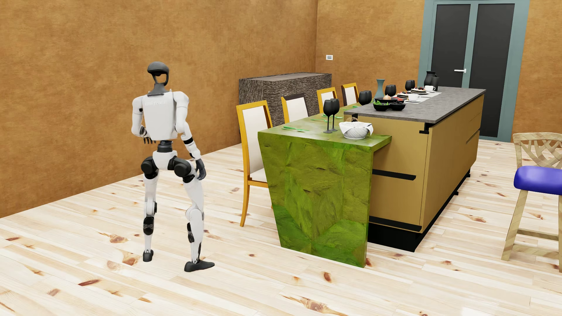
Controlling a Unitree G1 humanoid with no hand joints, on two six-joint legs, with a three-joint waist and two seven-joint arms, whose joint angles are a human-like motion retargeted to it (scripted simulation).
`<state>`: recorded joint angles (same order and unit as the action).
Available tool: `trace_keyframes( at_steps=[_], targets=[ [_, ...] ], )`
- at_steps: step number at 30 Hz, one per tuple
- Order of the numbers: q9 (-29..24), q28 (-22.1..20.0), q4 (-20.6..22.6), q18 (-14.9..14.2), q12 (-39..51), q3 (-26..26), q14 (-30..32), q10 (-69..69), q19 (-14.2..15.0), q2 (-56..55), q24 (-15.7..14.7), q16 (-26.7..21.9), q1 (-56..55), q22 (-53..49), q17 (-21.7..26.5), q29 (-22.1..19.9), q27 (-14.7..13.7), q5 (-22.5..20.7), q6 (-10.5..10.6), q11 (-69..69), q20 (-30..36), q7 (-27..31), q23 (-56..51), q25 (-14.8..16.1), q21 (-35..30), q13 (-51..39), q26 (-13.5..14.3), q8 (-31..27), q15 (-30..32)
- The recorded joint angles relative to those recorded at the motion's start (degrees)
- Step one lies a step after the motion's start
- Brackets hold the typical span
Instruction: Walk to the chair
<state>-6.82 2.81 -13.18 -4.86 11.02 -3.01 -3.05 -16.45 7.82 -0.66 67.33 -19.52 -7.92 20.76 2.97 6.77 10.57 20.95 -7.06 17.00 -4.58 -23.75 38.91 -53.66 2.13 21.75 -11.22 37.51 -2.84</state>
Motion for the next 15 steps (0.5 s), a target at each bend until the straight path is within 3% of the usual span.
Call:
trace_keyframes(
  at_steps=[1, 4, 6, 8, 10, 11, 13, 15],
  targets=[
    [0.0, 1.27, -0.06, 0.15, -1.11, -0.08, -0.11, -0.28, -0.22, -0.77, -0.39, 1.65, -0.25, 0.22, 0.11, -2.58, 0.38, -0.06, -0.21, -0.68, 0.81, -1.12, -1.84, 0.12, 0.03, -1.08, 0.81, -1.02, 0.36],
    [-0.52, 2.99, -2.17, -0.14, -4.62, -0.16, -0.34, -2.83, -4.53, -5.26, 0.43, 5.34, -2.36, 1.29, 0.45, -8.71, -0.7, -1.06, -0.34, 1.89, 5.71, -3.13, -6.14, 1.69, -1.13, -3.82, 2.32, -5.04, -0.48],
    [-1.02, 3.67, -3.53, -0.64, -6.54, 0.22, -0.14, -3.95, -3.83, -10.41, 1.56, 7.2, -3.38, 3.42, 0.98, -9.1, -0.95, -2.64, 0.16, 8.68, 11.43, -3.46, -8.92, 2.76, -2.27, -3.76, 4.42, -15.04, -2.45],
    [-1.47, 3.77, -4.69, -1.53, -7.86, 0.31, 0.18, -5.05, -4.81, -14.65, 3.36, 9.2, -4.3, 6.67, 0.88, -7.9, -1.27, -0.27, 0.64, 16.78, 15.05, -3.4, -12.89, 1.97, -3.1, -2.34, 4.75, -18.29, -4.85],
    [-2.04, 0.82, -6.41, -2.84, -9.91, 0.67, -0.42, -8.57, -7.3, -17.57, 4.17, 12.07, -6.05, 10.37, -0.68, -9.03, -0.79, 3.73, 1.31, 22.6, 14.74, -2.19, -16.96, 0.59, -2.21, -0.7, 1.98, -20.05, -6.59],
    [-2.42, -0.74, -7.62, -3.73, -11.55, 0.96, -1.2, -11.33, -7.51, -19.3, 2.97, 13.47, -7.03, 12.0, -1.09, -10.02, -0.87, 4.77, 1.88, 24.88, 12.8, -1.36, -18.33, -0.71, -1.79, -0.52, 0.36, -23.29, -7.76],
    [-3.24, -2.9, -10.58, -5.94, -15.49, 1.42, -2.92, -17.43, -7.51, -22.73, -1.04, 15.11, -8.97, 14.67, -1.25, -12.22, -1.19, 4.09, 3.28, 27.98, 7.71, 0.65, -20.23, -1.88, -0.85, -1.84, -2.7, -33.46, -9.42],
    [-4.03, -2.9, -13.25, -8.74, -18.52, 1.76, -2.14, -19.71, -6.87, -24.2, -4.13, 13.6, -9.51, 19.6, 0.37, -12.63, -2.97, -0.91, 4.48, 28.65, 3.94, 2.66, -21.72, -1.99, -1.32, -4.19, -4.82, -46.97, -11.36]
  ],
)
